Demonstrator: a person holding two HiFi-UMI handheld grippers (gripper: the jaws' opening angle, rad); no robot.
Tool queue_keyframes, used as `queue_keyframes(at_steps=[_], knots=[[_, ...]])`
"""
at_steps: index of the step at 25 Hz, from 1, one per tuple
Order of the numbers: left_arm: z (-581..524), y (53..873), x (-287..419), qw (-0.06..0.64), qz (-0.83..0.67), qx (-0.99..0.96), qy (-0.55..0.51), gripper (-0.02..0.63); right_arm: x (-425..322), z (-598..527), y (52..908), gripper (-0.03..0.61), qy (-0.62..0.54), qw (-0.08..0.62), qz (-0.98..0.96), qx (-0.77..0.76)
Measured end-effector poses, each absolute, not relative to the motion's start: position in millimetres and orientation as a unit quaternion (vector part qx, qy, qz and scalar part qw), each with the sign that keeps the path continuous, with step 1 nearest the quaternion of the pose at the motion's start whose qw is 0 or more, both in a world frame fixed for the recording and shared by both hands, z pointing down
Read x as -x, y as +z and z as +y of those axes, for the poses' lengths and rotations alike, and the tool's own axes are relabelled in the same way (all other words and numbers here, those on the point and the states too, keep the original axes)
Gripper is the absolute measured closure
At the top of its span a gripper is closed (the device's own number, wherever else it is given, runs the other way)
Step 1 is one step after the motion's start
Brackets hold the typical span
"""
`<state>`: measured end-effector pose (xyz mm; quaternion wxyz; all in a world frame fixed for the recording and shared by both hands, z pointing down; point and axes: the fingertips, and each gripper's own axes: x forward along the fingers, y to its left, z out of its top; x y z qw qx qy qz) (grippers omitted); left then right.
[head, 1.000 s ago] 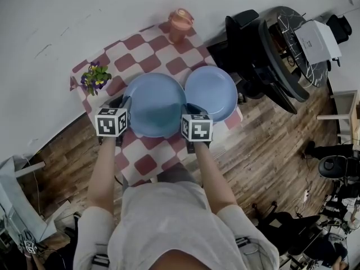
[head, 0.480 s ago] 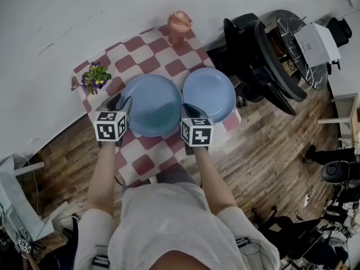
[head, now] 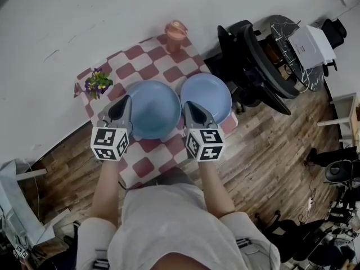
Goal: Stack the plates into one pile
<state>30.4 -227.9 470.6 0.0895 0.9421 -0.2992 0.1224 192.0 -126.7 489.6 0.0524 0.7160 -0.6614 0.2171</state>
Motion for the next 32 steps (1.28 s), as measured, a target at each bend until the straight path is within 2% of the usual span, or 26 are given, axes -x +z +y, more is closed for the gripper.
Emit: queue_keyframes(at_steps=[10,19,29,32], knots=[[-204.9,366.4,-22.2,0.028,-0.268,-0.963,-0.007,0.609,-192.9,-95.5,404.0,0.578,0.109,0.022,-0.638,-0.762],[-186.6,314.7,-5.9,-0.003,-0.232,-0.971,-0.063,0.609,-179.5,-61.4,355.7,0.578,0.049,-0.026,-0.616,-0.786],[-156.3,285.6,6.1,-0.004,-0.154,-0.982,-0.108,0.609,-165.4,-15.3,319.8,0.578,-0.003,-0.045,-0.579,-0.814],[-148.9,280.7,7.9,0.015,-0.136,-0.983,-0.124,0.609,-166.1,1.4,315.2,0.578,-0.01,-0.043,-0.565,-0.824]])
